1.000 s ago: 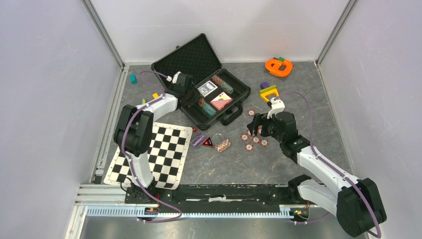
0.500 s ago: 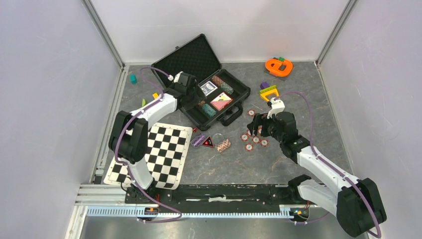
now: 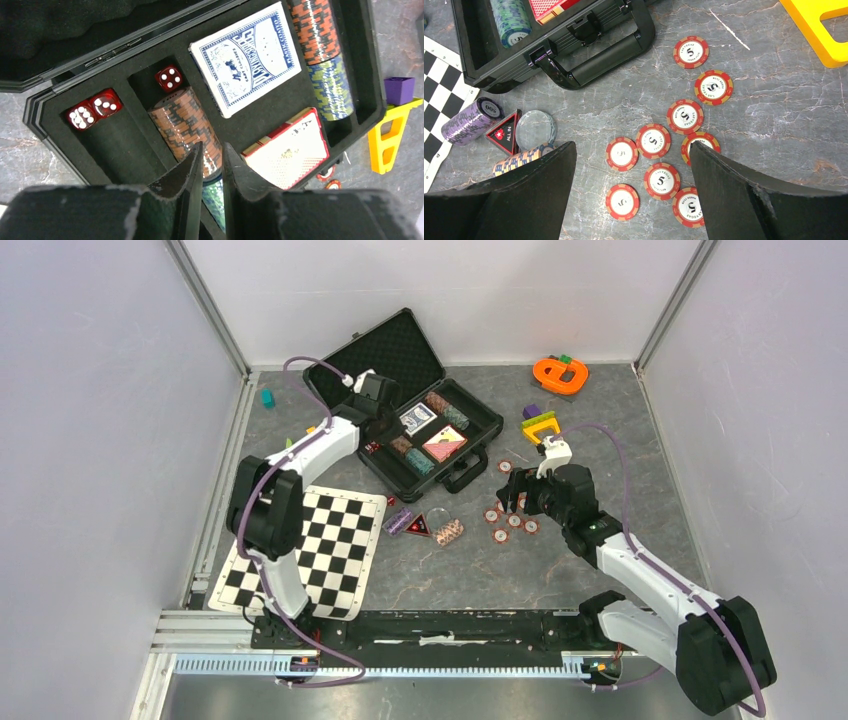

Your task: Pack up texas hold em set

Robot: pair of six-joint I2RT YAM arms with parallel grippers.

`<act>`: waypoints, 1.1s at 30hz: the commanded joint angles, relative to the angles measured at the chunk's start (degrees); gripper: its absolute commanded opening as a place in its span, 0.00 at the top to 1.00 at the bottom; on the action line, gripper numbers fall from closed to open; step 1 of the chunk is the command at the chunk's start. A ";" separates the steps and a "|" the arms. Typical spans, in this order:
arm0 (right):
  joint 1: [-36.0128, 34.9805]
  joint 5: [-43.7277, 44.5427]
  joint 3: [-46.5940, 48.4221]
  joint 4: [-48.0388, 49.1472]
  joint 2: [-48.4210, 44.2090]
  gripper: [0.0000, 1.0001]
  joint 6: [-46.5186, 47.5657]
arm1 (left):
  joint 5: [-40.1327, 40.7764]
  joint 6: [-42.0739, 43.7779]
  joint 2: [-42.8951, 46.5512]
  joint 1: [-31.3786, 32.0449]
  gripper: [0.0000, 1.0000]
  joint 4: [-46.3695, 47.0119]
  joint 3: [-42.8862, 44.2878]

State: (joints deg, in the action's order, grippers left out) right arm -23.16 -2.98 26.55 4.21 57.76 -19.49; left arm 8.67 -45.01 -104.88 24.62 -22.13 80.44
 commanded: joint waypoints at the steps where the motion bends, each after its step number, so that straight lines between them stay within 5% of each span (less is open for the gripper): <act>1: -0.22 -0.18 2.20 1.73 -0.18 0.11 0.10 | 0.90 2.00 -3.87 -0.10 0.75 -0.06 2.70; 16: -0.22 -0.18 2.28 1.42 -0.36 0.11 0.05 | -2.28 1.33 -2.05 0.08 0.84 0.20 -0.54; 21: -0.25 -0.31 2.28 1.41 -0.27 0.11 -0.05 | 1.84 4.86 1.64 -0.25 0.72 -2.23 1.96; 27: -0.21 -0.53 2.20 1.41 -0.36 0.11 -0.09 | 5.84 8.07 0.28 -2.03 0.68 -3.82 4.61; 33: -0.22 -0.51 2.37 1.32 -0.28 0.11 -0.06 | -5.14 20.39 -4.56 -3.44 0.40 0.31 7.63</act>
State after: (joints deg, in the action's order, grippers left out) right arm -23.16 -3.03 26.55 4.21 57.78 -19.51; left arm 10.24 -35.44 -106.74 22.04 -25.08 85.32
